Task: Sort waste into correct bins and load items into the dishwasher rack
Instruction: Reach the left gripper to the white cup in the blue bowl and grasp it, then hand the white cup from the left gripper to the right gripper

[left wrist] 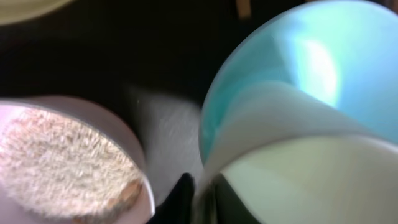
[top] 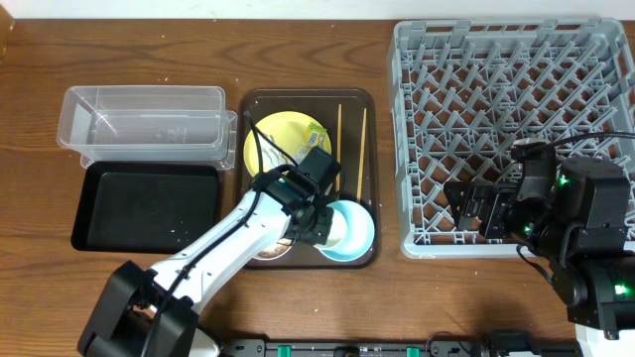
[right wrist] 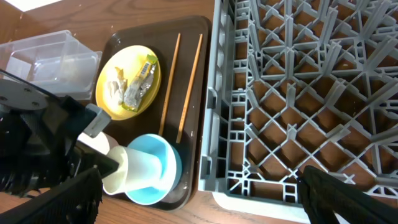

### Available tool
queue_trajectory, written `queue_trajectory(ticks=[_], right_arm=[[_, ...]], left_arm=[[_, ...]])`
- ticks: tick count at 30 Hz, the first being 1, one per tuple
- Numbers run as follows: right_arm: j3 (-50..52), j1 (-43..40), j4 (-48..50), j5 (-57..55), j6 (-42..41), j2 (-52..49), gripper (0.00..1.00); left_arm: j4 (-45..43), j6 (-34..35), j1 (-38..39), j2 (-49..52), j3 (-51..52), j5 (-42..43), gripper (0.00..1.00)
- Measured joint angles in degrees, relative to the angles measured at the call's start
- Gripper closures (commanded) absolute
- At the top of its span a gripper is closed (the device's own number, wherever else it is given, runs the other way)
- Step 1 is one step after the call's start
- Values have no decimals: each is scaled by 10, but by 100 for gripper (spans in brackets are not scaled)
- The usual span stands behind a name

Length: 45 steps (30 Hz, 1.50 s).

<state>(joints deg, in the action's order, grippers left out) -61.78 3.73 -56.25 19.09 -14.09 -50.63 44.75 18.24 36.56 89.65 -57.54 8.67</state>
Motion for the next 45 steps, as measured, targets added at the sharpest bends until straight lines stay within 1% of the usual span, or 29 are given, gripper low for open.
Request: queue_trajectory(ticks=[2,5,11,13,14,16,19,21,22,24,26,28,31,37,42,45], right_arm=[[0,0,0,0,0,0,1],[0,0,-1,0,0,0,1],[0,0,-1,0,0,0,1],[0,0,0,0,0,0,1],[0,0,2,1,0,0,1],[0,0,12,12,5,0,7],[0,1,55,78,37,-4,9],[0,7,89,143,57,-12,9],[0,13,105,170,64,-17,9],[-1,34,142,239,78,-33,7],[-1,56,182,300,93,-50,3],[-1,70,218,334,101,-64,3],[-1,83,273,377,108,-79,4],[-1,118,312,451,112,-82,5],[-1,113,301,483,111,-78,6],[-1,86,299,493,111,-73,5]], left_arm=[[17,0,0,-9,-5,0,94],[30,-1,0,-40,-22,0,94],[34,2,-1,-160,-74,1,94],[35,7,-6,-195,-85,18,94],[33,9,-15,-212,-89,36,94],[21,13,-43,-240,-91,95,94],[-13,16,-105,-265,-92,220,94],[-43,16,-144,-268,-92,325,94],[-54,17,-156,-266,-92,364,94],[-83,17,-177,-260,-92,469,94],[-93,17,-185,-254,-92,543,94],[-92,17,-193,-251,-92,602,94],[-91,17,-207,-249,-92,652,94],[-95,17,-209,-248,-92,722,94],[-100,17,-205,-246,-92,740,94],[-104,17,-197,-244,-92,737,94]])
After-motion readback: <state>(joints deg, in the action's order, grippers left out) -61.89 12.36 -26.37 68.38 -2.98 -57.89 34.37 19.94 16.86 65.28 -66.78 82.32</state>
